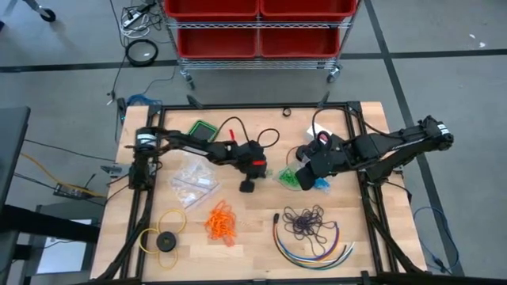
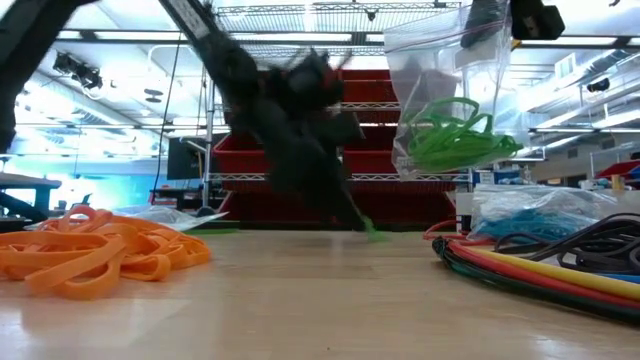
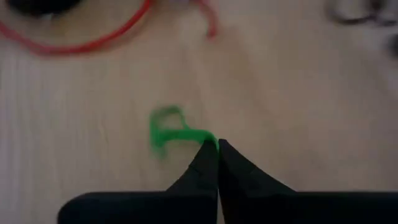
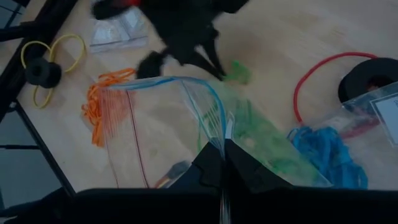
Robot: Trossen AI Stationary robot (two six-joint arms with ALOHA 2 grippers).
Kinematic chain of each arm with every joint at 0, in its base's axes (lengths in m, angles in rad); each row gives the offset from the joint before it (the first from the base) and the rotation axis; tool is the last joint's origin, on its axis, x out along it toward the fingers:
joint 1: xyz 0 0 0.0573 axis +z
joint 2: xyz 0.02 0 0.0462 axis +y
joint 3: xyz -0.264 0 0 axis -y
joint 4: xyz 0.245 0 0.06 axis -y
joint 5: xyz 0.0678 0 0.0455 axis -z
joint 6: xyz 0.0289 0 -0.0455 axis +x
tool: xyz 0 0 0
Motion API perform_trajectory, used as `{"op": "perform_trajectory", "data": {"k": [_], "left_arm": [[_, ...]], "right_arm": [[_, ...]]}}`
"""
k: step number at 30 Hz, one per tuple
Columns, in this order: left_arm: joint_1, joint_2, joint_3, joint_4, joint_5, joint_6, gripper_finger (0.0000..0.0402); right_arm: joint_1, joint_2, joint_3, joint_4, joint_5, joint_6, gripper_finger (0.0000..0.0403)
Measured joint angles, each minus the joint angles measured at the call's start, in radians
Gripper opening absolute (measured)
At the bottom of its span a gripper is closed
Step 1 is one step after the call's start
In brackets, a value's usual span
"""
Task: Sort rubber bands
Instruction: Put the green rubber band into the transparent zip bag
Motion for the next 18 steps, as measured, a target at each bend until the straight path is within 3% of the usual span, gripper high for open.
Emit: {"op": "perform_trajectory", "data": {"k": [8, 13, 18], "left_arm": [[-0.093, -0.265, -0.014, -0.198, -0.026, 0.109, 0.0001], [-0.185, -0.423, -0.019, -0.259, -0.144, 0.134, 0.0001], [-0.275, -0.487, -0.017, -0.248, -0.205, 0.146, 0.0001]], "right_arm": [[0.01, 0.064, 0.0, 0.004, -0.015, 0.028, 0.0], [-0.012, 0.148, 0.0, 0.038, -0.074, 0.022, 0.0], [-0.055, 0.219, 0.0, 0.139, -0.129, -0.036, 0.0]]}}
